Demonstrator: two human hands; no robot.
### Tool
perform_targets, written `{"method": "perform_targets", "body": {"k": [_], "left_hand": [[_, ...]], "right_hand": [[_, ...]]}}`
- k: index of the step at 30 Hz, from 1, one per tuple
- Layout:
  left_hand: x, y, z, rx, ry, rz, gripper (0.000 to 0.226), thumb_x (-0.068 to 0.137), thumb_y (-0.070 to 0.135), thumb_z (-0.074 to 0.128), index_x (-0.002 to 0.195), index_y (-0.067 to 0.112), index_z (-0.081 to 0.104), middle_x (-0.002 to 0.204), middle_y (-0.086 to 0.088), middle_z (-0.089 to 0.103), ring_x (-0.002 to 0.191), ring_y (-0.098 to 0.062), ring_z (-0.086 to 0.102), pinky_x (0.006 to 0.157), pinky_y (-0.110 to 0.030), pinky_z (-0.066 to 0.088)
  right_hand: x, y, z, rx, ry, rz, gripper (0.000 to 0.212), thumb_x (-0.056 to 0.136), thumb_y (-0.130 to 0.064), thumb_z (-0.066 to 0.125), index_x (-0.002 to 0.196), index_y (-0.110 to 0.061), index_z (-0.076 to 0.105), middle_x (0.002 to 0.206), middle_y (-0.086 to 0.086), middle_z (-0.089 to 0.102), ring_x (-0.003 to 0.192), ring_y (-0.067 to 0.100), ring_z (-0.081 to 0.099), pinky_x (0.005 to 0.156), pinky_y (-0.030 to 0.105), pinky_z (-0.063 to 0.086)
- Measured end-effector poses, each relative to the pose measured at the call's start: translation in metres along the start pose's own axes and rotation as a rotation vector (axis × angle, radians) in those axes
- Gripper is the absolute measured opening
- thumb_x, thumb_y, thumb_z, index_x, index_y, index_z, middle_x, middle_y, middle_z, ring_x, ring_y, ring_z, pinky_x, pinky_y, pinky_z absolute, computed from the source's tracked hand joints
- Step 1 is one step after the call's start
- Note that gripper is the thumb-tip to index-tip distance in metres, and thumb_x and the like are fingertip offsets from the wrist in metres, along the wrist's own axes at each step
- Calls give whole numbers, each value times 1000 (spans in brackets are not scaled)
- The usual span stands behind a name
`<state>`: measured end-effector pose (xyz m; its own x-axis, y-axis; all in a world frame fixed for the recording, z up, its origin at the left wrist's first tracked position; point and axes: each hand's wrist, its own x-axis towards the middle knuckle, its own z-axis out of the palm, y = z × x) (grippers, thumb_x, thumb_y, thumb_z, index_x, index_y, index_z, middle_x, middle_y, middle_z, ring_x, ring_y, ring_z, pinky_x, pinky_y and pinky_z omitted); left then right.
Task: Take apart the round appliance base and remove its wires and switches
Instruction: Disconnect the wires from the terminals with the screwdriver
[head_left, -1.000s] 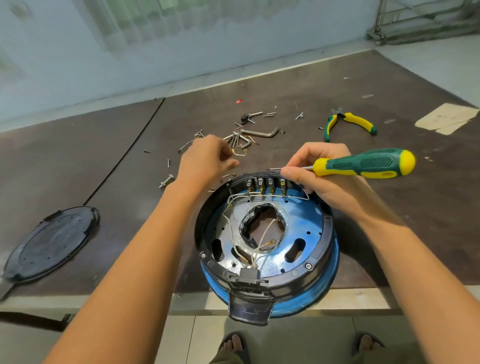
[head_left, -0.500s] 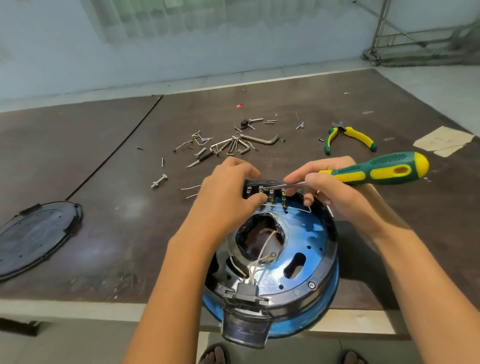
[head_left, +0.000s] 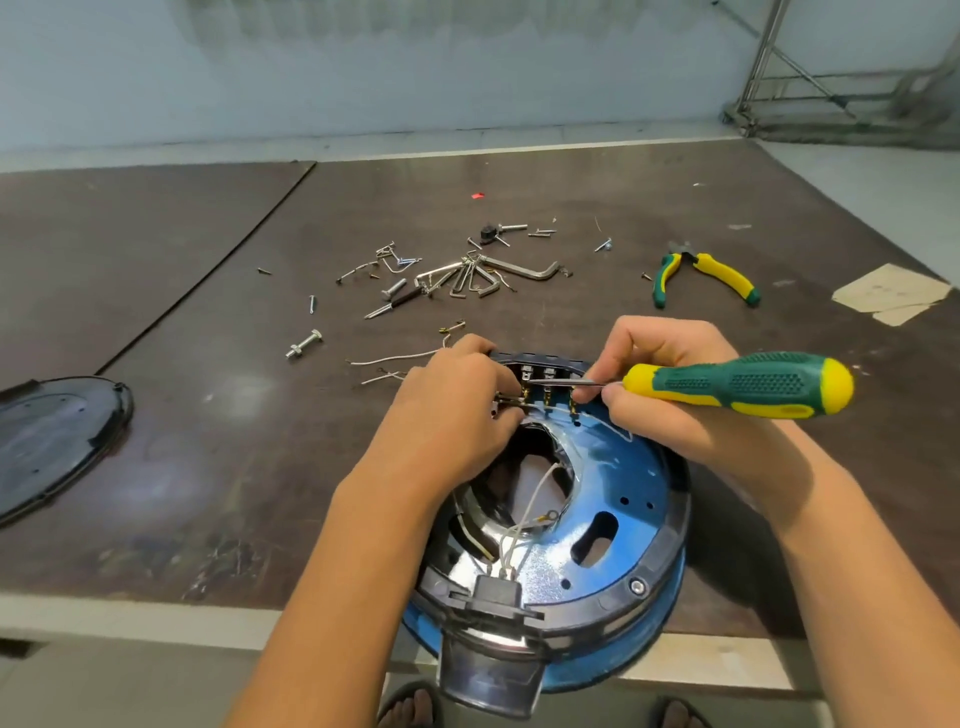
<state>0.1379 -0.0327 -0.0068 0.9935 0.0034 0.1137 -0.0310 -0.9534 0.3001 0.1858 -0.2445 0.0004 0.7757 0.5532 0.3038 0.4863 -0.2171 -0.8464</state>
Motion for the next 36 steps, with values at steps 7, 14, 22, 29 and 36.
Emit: {"method": "perform_targets", "body": {"k": [7, 14, 22, 29, 36], "left_hand": [[4, -3, 1, 17, -19, 27, 21, 98, 36, 56, 112, 36, 72, 153, 12, 36, 129, -23, 46, 100, -48, 44], [16, -5, -8, 60, -109, 104, 21, 97, 26, 57, 109, 28, 75, 151, 14, 41, 125, -19, 50, 90, -26, 37], [18, -3, -17, 77, -194, 141, 15, 97, 26, 60, 104, 25, 74, 136, 5, 48, 113, -23, 53, 93, -37, 44], [14, -1, -15, 65, -205, 107, 10, 96, 23, 62, 97, 21, 72, 121, 4, 51, 104, -24, 55, 91, -41, 45], [7, -4, -6, -29, -109, 137, 17, 94, 35, 63, 92, 23, 75, 121, 8, 53, 99, -15, 55, 85, -35, 47]], "right_hand": [[1, 8, -4, -51, -15, -50, 9, 82, -9, 70, 84, -16, 76, 73, 0, 73, 63, 10, 62, 90, 55, 55], [0, 7, 2, -32, -24, -27, 12, 87, -24, 74, 78, -16, 72, 68, 1, 66, 61, 18, 60, 59, 18, 46], [1, 12, 1, 0, 27, 76, 4, 86, -12, 71, 88, -16, 71, 79, 5, 75, 66, 6, 65, 56, 14, 47], [3, 12, -2, 38, 24, 44, 8, 80, -18, 69, 77, -11, 68, 71, 11, 71, 56, 8, 59, 54, 21, 46], [1, 12, -2, 41, 58, 56, 10, 78, -16, 68, 72, -9, 69, 69, 5, 72, 59, 3, 60, 56, 16, 46]]}}
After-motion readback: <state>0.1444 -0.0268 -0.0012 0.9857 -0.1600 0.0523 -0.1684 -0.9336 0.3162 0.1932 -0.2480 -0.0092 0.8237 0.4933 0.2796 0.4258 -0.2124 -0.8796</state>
